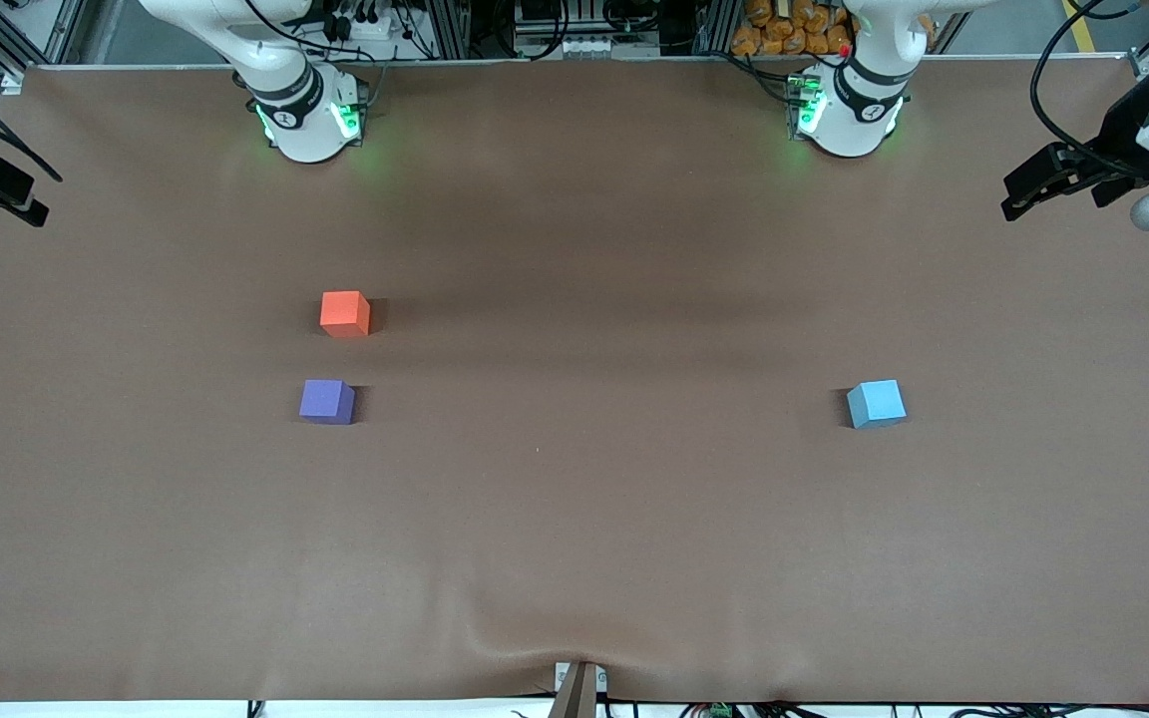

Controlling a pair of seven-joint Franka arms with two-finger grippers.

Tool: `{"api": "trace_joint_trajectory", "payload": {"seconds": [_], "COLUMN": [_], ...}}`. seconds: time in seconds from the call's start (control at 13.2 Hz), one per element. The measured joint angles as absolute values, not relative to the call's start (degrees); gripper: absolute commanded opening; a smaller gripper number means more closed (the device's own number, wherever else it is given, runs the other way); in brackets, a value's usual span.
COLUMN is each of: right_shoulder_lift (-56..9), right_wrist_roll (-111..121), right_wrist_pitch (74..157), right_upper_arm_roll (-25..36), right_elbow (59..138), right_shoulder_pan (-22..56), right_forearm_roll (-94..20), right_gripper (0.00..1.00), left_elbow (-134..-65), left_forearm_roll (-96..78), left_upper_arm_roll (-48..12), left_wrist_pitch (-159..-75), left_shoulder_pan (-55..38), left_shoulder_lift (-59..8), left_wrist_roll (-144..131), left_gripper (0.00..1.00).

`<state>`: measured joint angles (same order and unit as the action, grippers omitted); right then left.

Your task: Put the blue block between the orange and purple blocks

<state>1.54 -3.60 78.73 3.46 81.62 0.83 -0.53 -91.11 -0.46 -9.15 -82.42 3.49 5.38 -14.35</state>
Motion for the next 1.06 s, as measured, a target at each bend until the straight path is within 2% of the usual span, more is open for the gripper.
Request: {"api": "trace_joint_trajectory", "payload": {"seconds": [1.06], "right_shoulder_lift": [1.52], "right_wrist_roll": [-3.60], "right_wrist_pitch": [78.74], "right_upper_arm_roll": [3.47], "right_elbow": [81.62], "right_shoulder_pan": [0.82], "right_forearm_roll": [-0.70], "right_gripper": [1.00], "left_elbow": [-89.34], "left_forearm_roll": [-0.46], "left_upper_arm_roll": [-9.10], "left_wrist_pitch": [-82.35], "left_shoulder_pan": [3.69], "left_shoulder_lift": [3.36], "left_wrist_roll": [-13.57], "left_gripper": [1.00]}}
